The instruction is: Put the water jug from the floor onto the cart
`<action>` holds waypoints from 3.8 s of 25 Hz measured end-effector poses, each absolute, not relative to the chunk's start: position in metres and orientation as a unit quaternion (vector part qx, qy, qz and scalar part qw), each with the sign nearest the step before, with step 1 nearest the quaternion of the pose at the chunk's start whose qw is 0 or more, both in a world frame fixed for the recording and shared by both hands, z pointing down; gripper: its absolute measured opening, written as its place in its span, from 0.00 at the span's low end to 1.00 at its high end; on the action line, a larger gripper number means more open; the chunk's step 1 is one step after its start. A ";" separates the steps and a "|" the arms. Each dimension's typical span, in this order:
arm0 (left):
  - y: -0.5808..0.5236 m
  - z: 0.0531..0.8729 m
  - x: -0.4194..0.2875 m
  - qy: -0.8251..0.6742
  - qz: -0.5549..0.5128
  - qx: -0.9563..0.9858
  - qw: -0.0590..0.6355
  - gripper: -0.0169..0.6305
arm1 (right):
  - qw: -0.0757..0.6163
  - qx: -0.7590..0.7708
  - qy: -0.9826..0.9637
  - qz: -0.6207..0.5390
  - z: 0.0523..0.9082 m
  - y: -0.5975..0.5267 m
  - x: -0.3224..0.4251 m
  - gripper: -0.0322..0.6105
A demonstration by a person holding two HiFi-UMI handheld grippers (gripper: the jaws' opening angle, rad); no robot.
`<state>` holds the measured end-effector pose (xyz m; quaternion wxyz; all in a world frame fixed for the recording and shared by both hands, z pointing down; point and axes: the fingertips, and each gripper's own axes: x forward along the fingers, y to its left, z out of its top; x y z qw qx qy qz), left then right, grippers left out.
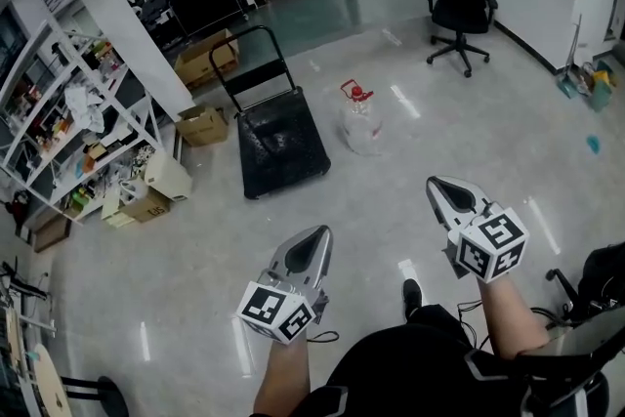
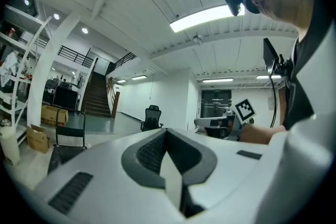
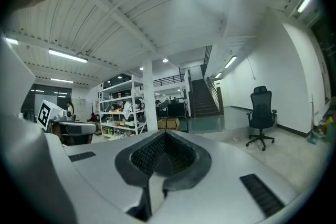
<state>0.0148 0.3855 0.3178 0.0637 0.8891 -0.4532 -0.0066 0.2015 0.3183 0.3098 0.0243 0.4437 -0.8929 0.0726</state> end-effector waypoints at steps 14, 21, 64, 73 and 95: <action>0.179 0.296 0.067 -0.461 0.035 0.886 0.017 0.03 | 0.021 0.415 -0.908 0.055 0.300 0.102 0.237 0.05; 0.098 0.307 0.056 -0.455 0.037 0.889 0.037 0.03 | 0.043 0.417 -0.907 0.045 0.310 0.025 0.219 0.05; -0.468 0.340 -0.076 -0.430 0.040 0.899 0.072 0.03 | 0.031 0.417 -0.906 0.062 0.324 -0.531 0.084 0.05; -0.562 0.345 -0.065 -0.444 0.045 0.891 0.086 0.03 | 0.035 0.407 -0.909 0.076 0.338 -0.626 0.098 0.05; -0.658 0.577 -0.079 -0.411 0.139 0.872 0.225 0.02 | 0.143 0.515 -0.774 0.339 0.654 -0.714 0.122 0.29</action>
